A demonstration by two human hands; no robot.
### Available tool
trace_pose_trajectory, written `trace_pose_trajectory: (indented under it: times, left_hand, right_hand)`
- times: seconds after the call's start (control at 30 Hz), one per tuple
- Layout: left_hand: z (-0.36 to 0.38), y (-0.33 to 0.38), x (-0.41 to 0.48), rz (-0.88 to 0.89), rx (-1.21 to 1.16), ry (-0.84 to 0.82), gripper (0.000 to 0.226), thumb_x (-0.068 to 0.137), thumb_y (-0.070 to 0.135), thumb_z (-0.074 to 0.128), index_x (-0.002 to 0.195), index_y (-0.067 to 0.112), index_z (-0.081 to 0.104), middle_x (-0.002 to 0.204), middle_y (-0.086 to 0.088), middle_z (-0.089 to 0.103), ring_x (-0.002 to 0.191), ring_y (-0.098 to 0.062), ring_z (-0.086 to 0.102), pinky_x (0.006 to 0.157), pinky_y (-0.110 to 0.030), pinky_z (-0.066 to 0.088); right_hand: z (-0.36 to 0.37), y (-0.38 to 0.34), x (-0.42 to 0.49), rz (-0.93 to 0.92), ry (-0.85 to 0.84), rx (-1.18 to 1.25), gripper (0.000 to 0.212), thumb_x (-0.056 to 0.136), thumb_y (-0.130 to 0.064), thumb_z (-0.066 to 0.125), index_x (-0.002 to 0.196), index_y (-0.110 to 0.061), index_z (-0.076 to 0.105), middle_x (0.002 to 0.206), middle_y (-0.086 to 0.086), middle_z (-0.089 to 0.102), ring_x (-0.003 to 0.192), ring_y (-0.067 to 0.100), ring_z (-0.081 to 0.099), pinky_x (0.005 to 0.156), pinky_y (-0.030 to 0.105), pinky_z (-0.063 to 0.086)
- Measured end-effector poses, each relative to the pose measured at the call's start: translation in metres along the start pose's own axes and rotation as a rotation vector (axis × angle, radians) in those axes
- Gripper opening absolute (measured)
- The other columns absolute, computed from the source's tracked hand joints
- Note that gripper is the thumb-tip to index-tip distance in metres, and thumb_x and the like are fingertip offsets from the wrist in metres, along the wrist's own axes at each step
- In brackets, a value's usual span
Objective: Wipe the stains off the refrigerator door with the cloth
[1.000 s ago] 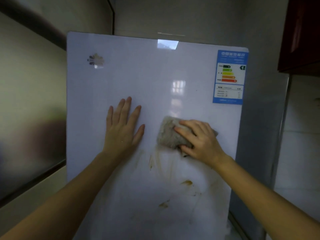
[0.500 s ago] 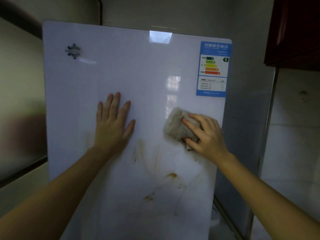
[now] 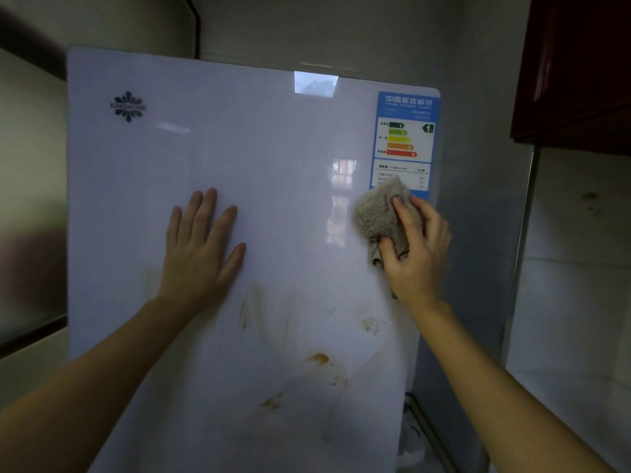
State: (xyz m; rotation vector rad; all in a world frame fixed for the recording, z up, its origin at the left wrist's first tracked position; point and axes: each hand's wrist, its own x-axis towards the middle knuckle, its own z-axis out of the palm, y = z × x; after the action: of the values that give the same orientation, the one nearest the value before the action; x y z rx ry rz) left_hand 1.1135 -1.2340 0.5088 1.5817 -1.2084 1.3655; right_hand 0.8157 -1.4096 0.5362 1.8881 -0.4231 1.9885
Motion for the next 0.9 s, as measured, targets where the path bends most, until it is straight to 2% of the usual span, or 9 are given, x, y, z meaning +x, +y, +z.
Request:
trace_pose_trajectory:
  times: [0.13,0.3,0.4,0.5,0.63,0.77,0.9]
  left_hand:
    - [0.002,-0.001,-0.001,0.009,-0.007,0.029,0.064,0.099,0.048,0.041,0.152,0.013,0.040,0.167,-0.015,0.023,0.156,-0.034,0.018,0.127,-0.055,0.013]
    - [0.004,-0.001,-0.001,0.007,-0.010,0.029,0.064,0.099,0.048,0.041,0.153,0.013,0.040,0.167,-0.015,0.023,0.156,-0.034,0.017,0.127,-0.055,0.012]
    - [0.005,-0.001,-0.001,0.011,-0.011,0.048,0.063,0.098,0.047,0.042,0.152,0.013,0.042,0.166,-0.016,0.024,0.156,-0.034,0.019,0.127,-0.055,0.013]
    - [0.005,-0.001,-0.001,0.011,-0.021,0.062,0.063,0.098,0.047,0.042,0.150,0.011,0.043,0.166,-0.017,0.026,0.155,-0.035,0.021,0.127,-0.055,0.013]
    - [0.007,-0.001,-0.001,0.015,-0.026,0.070,0.064,0.098,0.047,0.042,0.150,0.011,0.043,0.166,-0.017,0.025,0.155,-0.035,0.020,0.127,-0.055,0.013]
    - [0.008,-0.002,-0.001,0.020,-0.027,0.067,0.064,0.098,0.047,0.042,0.151,0.011,0.043,0.166,-0.017,0.025,0.156,-0.035,0.020,0.127,-0.056,0.013]
    - [0.007,-0.002,-0.001,0.022,-0.029,0.068,0.063,0.099,0.047,0.042,0.150,0.011,0.043,0.166,-0.017,0.026,0.155,-0.036,0.021,0.126,-0.055,0.013]
  right_hand:
    - [0.006,0.000,-0.001,-0.039,0.017,0.011,0.052,0.084,-0.012,0.070,0.135,-0.019,0.065,0.143,0.008,0.051,0.131,0.032,0.047,0.106,0.055,0.040]
    - [0.006,-0.004,0.000,0.018,-0.005,0.053,0.047,0.092,-0.044,0.064,0.132,-0.019,0.067,0.140,0.009,0.056,0.128,0.031,0.049,0.106,0.042,0.036]
    - [0.007,-0.006,0.002,0.046,0.015,0.070,0.040,0.094,-0.036,0.064,0.130,-0.018,0.067,0.140,0.008,0.055,0.127,0.029,0.049,0.106,0.048,0.039]
    - [0.006,-0.008,0.002,0.053,0.039,0.111,0.044,0.091,-0.023,0.069,0.134,-0.017,0.062,0.142,0.008,0.051,0.129,0.028,0.048,0.108,0.051,0.040]
    - [0.009,-0.007,0.002,-0.067,0.066,0.107,0.040,0.092,-0.008,0.069,0.130,-0.019,0.069,0.140,0.008,0.054,0.129,0.030,0.051,0.105,0.053,0.042]
    - [0.011,-0.003,0.000,-0.096,0.058,0.055,0.038,0.090,-0.016,0.072,0.128,-0.019,0.070,0.138,0.007,0.055,0.128,0.029,0.051,0.104,0.051,0.043]
    - [0.007,-0.004,-0.020,-0.160,-0.037,0.014,0.045,0.088,-0.028,0.075,0.131,-0.018,0.068,0.138,0.012,0.056,0.129,0.031,0.051,0.105,0.048,0.042]
